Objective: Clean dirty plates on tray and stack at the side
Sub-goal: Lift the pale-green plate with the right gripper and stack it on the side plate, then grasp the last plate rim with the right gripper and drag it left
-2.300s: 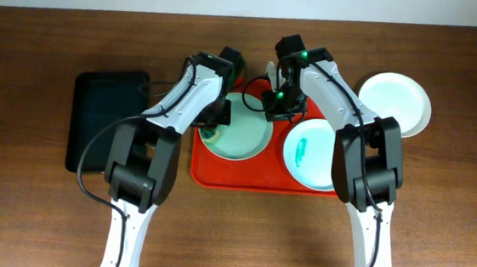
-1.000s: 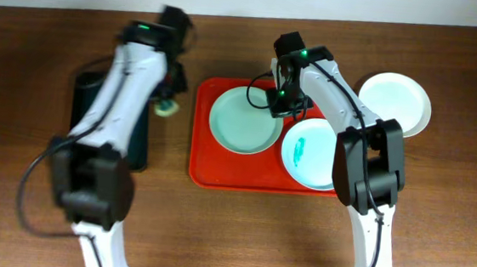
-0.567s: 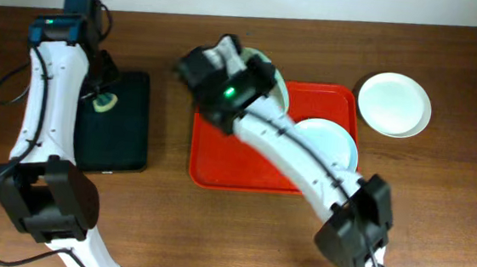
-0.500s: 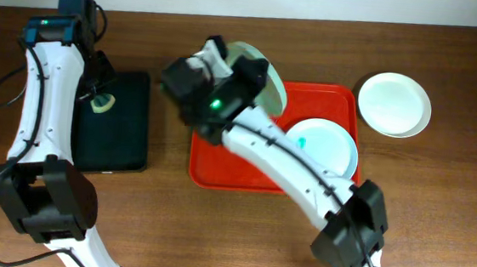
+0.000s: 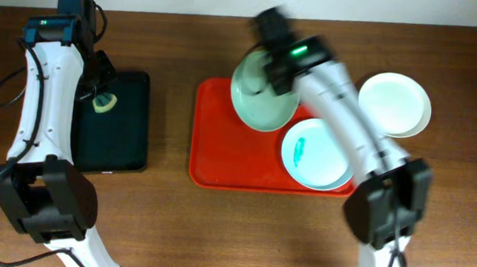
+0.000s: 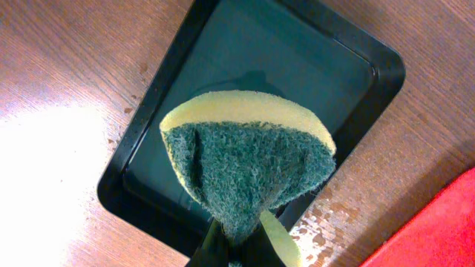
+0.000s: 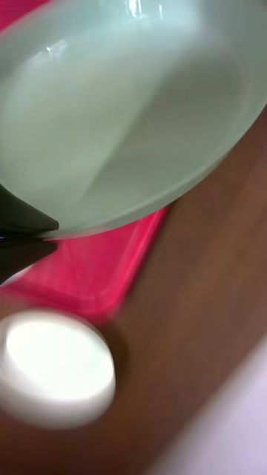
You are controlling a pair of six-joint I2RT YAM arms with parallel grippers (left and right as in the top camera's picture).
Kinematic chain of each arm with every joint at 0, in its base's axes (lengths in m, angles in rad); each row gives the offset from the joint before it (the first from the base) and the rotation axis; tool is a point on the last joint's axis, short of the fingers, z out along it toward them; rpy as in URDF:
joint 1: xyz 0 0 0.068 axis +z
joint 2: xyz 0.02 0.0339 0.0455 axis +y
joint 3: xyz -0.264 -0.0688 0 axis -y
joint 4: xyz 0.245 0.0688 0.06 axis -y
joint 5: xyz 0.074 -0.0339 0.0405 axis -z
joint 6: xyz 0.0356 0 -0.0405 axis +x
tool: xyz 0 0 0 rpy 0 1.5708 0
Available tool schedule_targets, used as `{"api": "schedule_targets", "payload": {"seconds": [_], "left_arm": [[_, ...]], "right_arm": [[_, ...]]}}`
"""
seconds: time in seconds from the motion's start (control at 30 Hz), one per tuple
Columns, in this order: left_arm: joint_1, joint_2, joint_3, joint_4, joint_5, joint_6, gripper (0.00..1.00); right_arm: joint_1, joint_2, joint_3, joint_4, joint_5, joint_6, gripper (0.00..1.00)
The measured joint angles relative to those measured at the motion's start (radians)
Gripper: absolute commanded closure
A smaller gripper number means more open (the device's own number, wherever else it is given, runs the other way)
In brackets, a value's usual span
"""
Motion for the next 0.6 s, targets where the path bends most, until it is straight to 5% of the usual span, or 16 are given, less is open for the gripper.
{"api": "schedule_targets", "payload": {"seconds": [0.07, 0.2, 0.43, 0.6], "left_arm": [[0.000, 0.000, 0.000, 0.000, 0.000, 0.000, 1.00], [0.000, 0.000, 0.000, 0.000, 0.005, 0.000, 1.00], [0.000, 0.000, -0.001, 0.006, 0.015, 0.000, 1.00], [0.000, 0.000, -0.002, 0.015, 0.016, 0.000, 1.00]], "right_arm": [[-0.186, 0.000, -0.004, -0.008, -0.288, 0.022, 0.96], [-0.483, 0.000, -0.073, -0.002, -0.501, 0.049, 0.96], [-0.866, 0.006, -0.320, 0.204, -0.583, 0.232, 0.96], [-0.938, 0.006, -0.377, 0.304, -0.586, 0.266, 0.94]]}}
